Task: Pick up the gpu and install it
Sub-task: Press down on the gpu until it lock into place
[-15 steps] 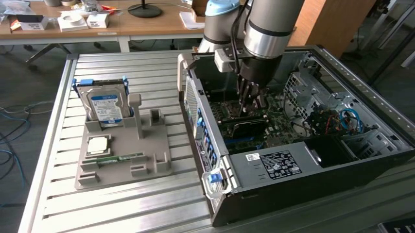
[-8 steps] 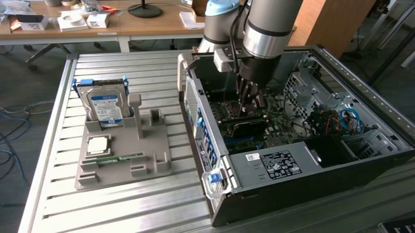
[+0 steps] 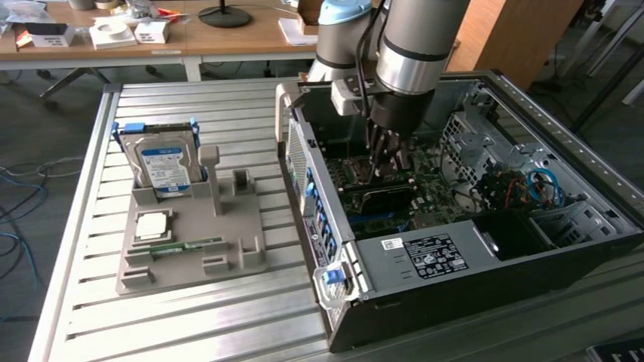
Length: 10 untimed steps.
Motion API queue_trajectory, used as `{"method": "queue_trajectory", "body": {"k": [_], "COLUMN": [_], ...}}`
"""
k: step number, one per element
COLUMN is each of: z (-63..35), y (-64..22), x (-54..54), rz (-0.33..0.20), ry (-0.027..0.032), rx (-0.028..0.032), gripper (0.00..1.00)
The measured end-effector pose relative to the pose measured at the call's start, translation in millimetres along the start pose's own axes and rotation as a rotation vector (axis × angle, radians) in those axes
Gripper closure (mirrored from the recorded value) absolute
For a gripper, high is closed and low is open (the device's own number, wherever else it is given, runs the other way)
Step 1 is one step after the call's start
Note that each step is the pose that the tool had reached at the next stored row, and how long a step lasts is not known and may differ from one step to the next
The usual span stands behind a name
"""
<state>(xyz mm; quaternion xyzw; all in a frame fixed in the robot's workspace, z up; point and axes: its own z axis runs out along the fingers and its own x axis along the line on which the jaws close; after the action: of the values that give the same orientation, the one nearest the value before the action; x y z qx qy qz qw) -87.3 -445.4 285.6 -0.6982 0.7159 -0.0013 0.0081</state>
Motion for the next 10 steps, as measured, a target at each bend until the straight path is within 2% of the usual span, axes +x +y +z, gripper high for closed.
{"method": "queue_trajectory", "body": {"k": [10], "z": [8.8], "y": [0.7], "x": [-0.2], "rz": [0.0], "ry": [-0.0012], "rx": [0.0002], "gripper": [0.89]}}
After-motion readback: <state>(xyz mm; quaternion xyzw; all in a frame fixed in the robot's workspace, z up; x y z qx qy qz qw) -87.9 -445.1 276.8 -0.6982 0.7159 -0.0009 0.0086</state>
